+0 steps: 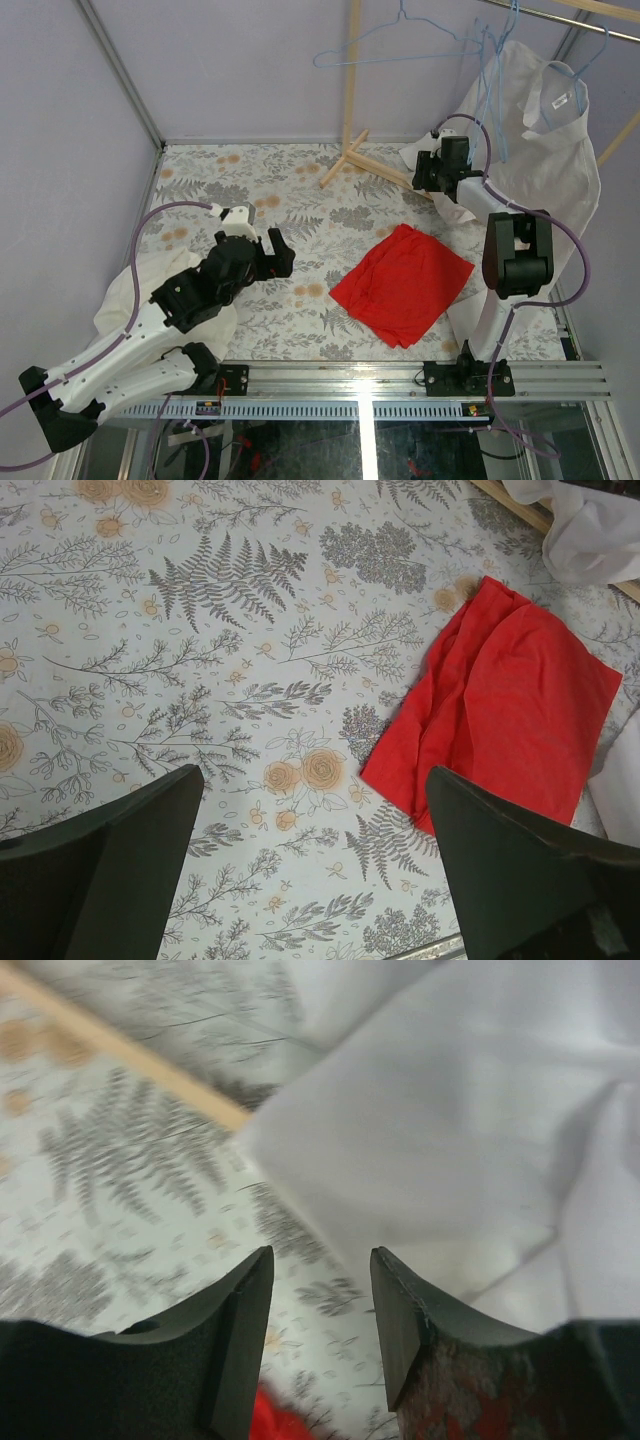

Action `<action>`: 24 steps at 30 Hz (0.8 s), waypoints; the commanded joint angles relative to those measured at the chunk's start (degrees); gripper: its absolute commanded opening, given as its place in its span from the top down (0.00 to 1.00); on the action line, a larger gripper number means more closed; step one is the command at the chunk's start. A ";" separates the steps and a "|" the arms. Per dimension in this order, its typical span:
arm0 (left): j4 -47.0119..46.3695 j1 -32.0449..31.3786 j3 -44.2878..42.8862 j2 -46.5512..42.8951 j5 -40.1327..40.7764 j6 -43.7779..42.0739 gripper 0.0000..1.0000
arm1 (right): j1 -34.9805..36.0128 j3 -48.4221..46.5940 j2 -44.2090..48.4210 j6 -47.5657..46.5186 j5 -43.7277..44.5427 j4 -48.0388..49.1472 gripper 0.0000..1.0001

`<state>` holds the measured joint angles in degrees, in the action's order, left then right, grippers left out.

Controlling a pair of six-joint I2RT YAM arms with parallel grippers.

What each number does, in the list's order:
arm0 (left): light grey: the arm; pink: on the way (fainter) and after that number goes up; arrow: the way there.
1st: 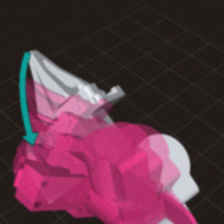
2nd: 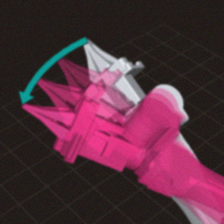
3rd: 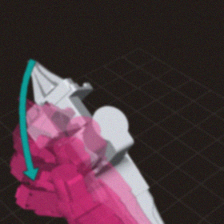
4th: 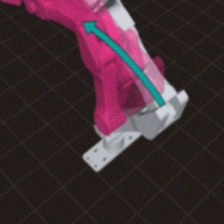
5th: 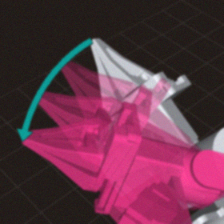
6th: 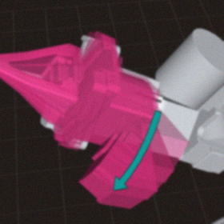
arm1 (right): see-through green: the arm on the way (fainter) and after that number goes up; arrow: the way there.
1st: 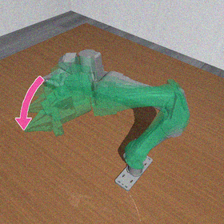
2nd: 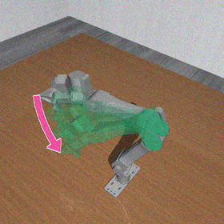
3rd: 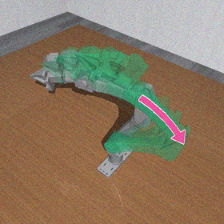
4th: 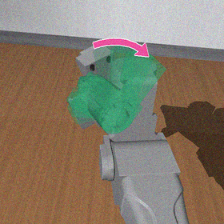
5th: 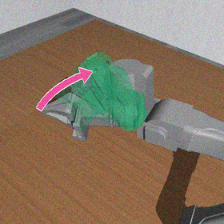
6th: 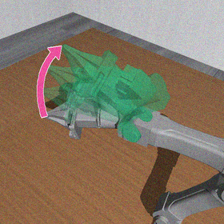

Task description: Place the shirt on the hanger

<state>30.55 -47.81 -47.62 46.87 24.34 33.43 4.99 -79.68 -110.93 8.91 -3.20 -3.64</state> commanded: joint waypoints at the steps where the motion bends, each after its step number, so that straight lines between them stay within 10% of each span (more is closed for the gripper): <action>1: -2.06 0.40 -0.36 0.81 0.13 -0.68 0.07 | 0.60 -0.61 1.49 -2.54 -14.20 7.34 0.45; 11: -1.20 0.43 -0.81 1.19 0.16 -1.04 0.07 | 1.63 -12.67 -10.54 -9.34 -18.70 8.59 0.41; 24: -1.13 0.51 -1.98 4.47 0.39 -3.85 0.07 | 4.91 -37.96 -26.04 -25.72 -27.69 -14.60 0.51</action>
<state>30.63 -47.81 -47.81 50.59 24.34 31.31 8.69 -110.13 -134.50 -10.90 -24.99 -9.72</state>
